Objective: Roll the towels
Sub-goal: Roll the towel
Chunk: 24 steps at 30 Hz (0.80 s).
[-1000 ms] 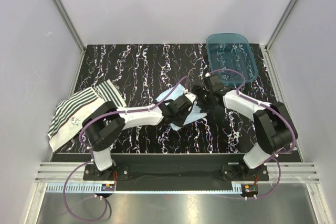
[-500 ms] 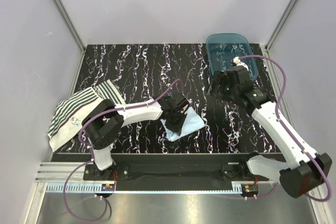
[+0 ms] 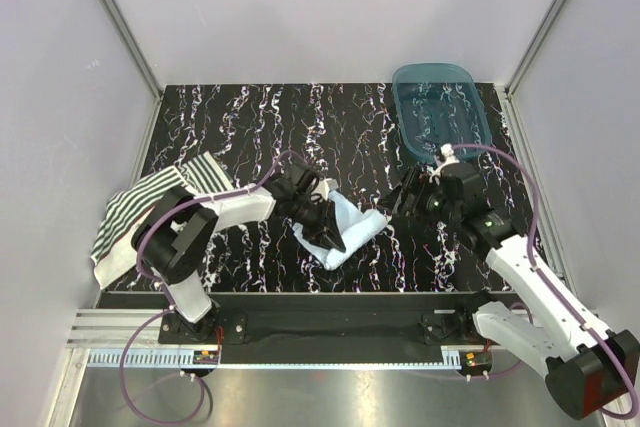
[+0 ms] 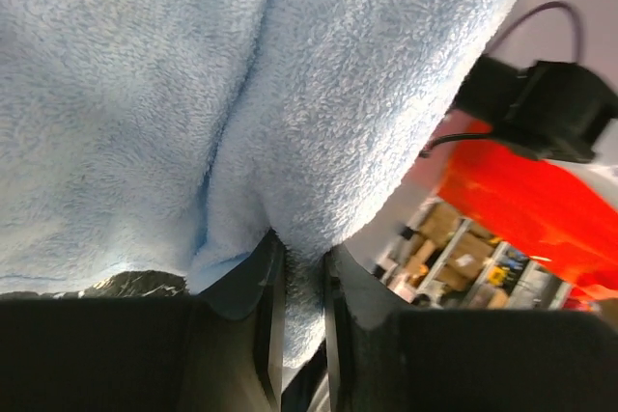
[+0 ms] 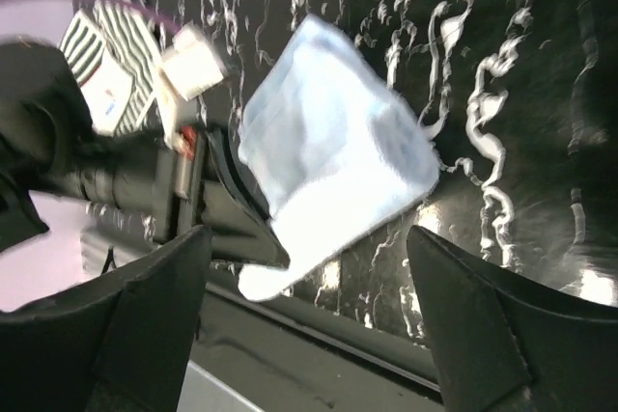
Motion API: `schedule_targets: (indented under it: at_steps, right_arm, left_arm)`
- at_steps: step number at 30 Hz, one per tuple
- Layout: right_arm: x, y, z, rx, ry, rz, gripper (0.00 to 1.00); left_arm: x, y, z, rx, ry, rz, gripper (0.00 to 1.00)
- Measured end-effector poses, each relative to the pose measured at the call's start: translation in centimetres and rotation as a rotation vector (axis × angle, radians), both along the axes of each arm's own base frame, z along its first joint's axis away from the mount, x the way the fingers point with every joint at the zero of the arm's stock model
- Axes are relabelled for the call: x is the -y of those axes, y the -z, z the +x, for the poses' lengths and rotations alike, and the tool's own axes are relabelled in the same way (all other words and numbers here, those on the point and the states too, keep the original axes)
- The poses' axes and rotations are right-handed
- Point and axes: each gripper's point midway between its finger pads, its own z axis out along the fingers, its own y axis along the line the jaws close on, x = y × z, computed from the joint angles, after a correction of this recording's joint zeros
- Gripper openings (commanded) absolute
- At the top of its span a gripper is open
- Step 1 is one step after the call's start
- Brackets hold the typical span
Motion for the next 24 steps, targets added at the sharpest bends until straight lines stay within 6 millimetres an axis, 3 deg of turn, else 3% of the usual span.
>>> schedule_targets:
  at_steps: [2, 7, 14, 22, 24]
  right_arm:
    - [-0.9, 1.8, -0.7, -0.031, -0.028, 0.054, 0.81]
    - [-2.5, 6.3, -1.9, -0.147, -0.07, 0.138, 0.8]
    - [-4.0, 7.7, -0.8, -0.162, -0.095, 0.195, 0.76]
    - [-5.6, 10.3, 0.3, -0.215, -0.105, 0.198, 0.67]
    - [-6.3, 10.5, 0.4, -0.218, -0.116, 0.208, 0.61]
  left_arm:
    - [0.1, -0.6, 0.7, -0.02, -0.027, -0.056, 0.15]
    - [0.1, -0.6, 1.3, -0.067, -0.066, -0.148, 0.14]
    - [-0.4, 1.2, 1.3, -0.168, -0.125, -0.192, 0.14]
    - [-0.3, 1.0, 2.6, -0.19, -0.165, -0.238, 0.14]
    - [-0.4, 1.0, 2.8, -0.195, -0.174, -0.243, 0.15]
